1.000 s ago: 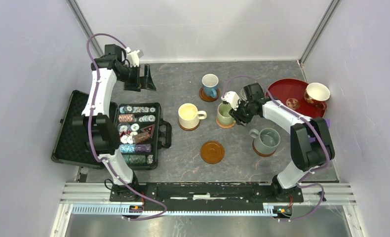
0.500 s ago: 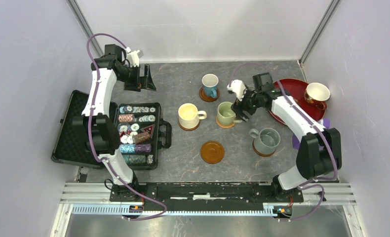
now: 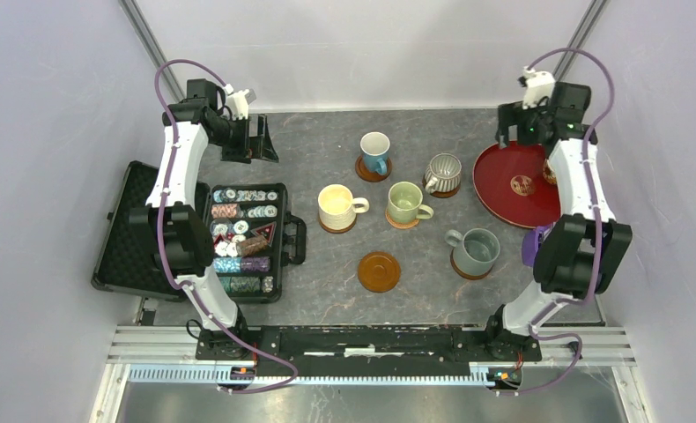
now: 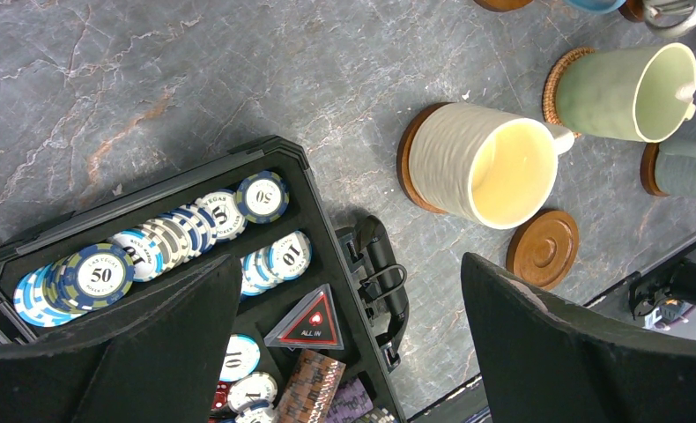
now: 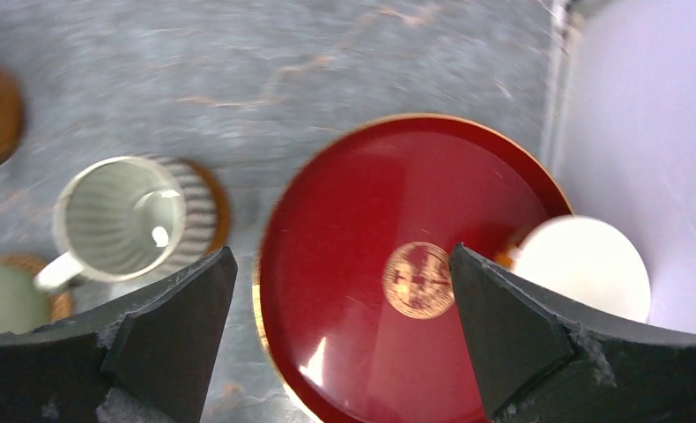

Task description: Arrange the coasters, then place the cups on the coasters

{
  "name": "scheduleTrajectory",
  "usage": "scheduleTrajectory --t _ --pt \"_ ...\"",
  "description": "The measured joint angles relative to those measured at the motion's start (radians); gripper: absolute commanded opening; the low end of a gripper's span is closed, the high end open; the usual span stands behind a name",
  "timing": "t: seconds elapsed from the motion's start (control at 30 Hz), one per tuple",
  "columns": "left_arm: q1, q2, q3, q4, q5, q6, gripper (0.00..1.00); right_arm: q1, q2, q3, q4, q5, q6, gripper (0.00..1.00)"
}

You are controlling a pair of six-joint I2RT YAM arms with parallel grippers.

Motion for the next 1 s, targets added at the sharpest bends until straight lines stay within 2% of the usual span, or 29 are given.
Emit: scheduleTrajectory --t 0.27,0.6,1.0 --pt "0.0 0.0 0.0 0.019 0.002 -0.002 1.0 -0.149 0.193 0.194 -0.076 0.188 0.15 0.98" --pt "0.0 0.0 -0.003 0.063 0.013 -0.004 1.0 -0.176 0.312 0.396 -0.178 0.286 0.063 0.97" --pt "0.0 0.015 -0.008 0.069 0.04 -0.034 1.0 -0.21 0.361 0.388 -0.262 0.386 -0.016 0.94"
